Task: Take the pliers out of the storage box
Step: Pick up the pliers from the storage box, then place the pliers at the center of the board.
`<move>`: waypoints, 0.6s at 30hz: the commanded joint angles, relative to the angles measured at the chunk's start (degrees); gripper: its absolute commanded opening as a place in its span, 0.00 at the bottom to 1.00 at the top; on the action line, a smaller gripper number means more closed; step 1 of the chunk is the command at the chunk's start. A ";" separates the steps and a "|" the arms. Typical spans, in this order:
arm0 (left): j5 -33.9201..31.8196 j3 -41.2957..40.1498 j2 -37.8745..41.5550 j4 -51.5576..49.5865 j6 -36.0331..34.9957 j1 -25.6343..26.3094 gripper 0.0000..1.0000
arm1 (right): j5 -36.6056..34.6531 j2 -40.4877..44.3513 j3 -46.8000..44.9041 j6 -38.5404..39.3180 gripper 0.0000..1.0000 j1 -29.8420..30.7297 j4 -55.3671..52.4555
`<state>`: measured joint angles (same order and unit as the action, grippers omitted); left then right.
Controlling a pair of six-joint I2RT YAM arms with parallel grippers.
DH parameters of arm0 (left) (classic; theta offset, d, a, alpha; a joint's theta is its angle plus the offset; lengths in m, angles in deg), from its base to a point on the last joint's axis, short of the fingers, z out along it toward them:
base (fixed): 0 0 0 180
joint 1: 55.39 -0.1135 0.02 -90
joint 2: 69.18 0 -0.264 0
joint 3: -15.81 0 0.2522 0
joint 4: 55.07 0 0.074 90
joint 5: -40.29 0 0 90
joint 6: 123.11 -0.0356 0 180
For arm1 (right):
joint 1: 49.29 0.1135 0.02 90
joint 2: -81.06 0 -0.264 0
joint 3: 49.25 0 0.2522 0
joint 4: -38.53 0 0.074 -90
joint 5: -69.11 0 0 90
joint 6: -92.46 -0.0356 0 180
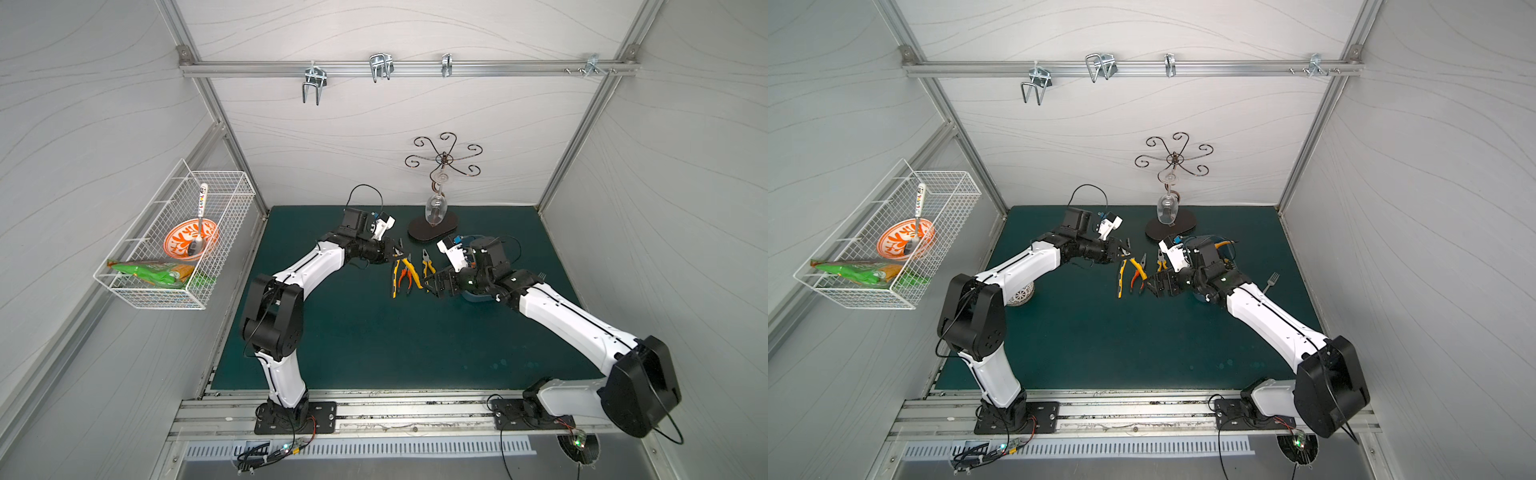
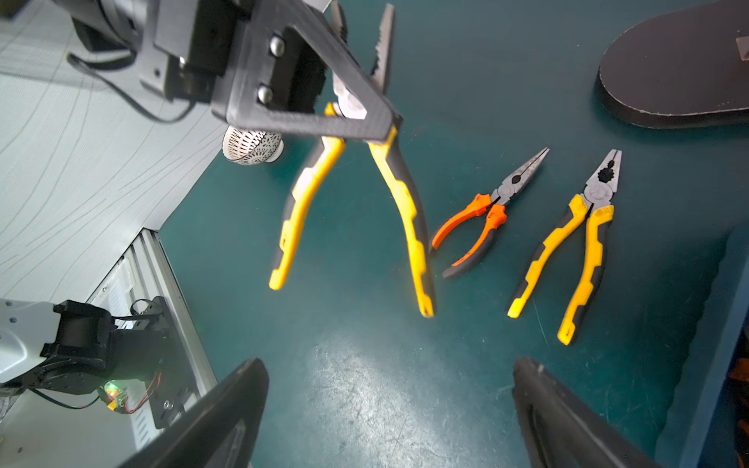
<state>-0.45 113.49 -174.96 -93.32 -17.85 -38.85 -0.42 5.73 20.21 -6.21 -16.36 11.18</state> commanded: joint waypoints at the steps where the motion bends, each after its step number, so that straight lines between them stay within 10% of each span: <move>1: 3.91 9.51 -4.99 -13.82 -11.82 -2.93 0.00 | 0.42 -0.30 1.43 1.62 0.99 0.46 1.19; 18: 2.67 47.66 -35.71 -48.75 -29.07 -6.33 0.00 | -2.40 -3.21 2.46 2.26 0.99 0.87 -1.00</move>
<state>-0.63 156.48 -208.46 -134.54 -43.11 -44.88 -1.95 3.61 21.00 -4.55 -15.88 11.25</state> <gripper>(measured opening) 0.211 0.988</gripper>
